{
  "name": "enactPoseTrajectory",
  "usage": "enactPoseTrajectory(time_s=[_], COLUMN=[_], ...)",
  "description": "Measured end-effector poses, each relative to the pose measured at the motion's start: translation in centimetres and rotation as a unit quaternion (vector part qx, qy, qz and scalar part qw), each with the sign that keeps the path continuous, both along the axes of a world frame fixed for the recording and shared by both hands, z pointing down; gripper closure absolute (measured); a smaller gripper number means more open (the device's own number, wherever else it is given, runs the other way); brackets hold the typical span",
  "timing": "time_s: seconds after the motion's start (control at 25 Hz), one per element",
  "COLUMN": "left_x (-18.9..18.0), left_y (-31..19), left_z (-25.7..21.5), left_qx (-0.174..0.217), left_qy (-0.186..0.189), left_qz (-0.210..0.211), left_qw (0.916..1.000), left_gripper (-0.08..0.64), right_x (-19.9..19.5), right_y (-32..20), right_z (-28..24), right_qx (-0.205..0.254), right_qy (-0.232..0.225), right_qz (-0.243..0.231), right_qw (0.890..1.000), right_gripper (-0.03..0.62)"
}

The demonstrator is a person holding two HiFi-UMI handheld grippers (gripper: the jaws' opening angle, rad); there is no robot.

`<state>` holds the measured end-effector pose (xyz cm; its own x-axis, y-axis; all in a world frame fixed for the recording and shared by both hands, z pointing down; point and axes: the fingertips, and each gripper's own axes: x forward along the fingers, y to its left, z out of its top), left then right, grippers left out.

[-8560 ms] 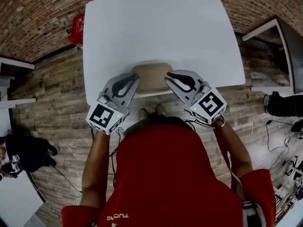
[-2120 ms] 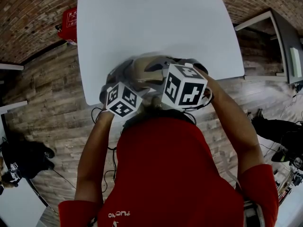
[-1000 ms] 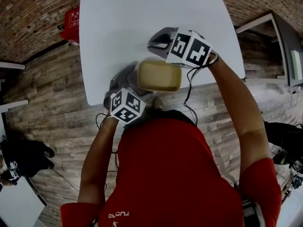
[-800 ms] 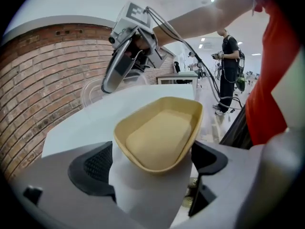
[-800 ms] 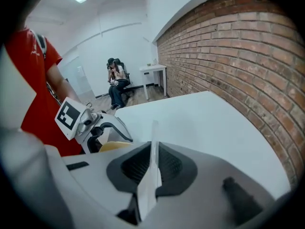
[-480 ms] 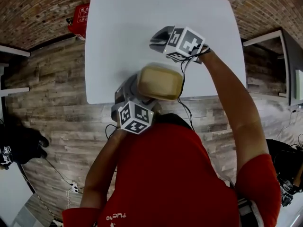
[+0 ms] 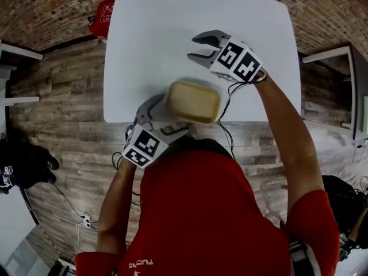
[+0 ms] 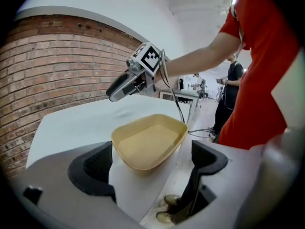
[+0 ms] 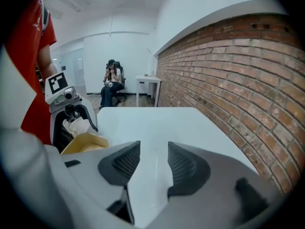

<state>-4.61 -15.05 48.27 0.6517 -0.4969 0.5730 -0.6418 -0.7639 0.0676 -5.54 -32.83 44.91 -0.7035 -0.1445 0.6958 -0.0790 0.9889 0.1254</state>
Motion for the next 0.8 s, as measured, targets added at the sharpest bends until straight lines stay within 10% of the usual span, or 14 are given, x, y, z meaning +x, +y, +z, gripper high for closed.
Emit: enactPoseTrajectory(time_s=[0.24,0.44,0.8], left_x=[0.3,1.6,0.5], left_y=[-1.0,-3.5,-7.1], left_z=[-5.8,-8.2,-11.8], left_qx=[0.018,0.062,0.138], left_qy=[0.141,0.17,0.204], left_qz=[-0.01,-0.025,-0.108], left_qw=[0.9898,0.9832,0.9633], left_gripper=[0.034,0.056,0.476], right_x=[1.1,1.8,4.7], right_y=[3.1,6.3,8.3], right_z=[-4.1,-7.1,-9.5], right_qx=[-0.009,-0.013,0.028], right_qy=[-0.109,-0.197,-0.304], right_qz=[0.007,0.029,0.142], right_qw=[0.994,0.98,0.942], right_gripper=[0.425,0.501,0.533])
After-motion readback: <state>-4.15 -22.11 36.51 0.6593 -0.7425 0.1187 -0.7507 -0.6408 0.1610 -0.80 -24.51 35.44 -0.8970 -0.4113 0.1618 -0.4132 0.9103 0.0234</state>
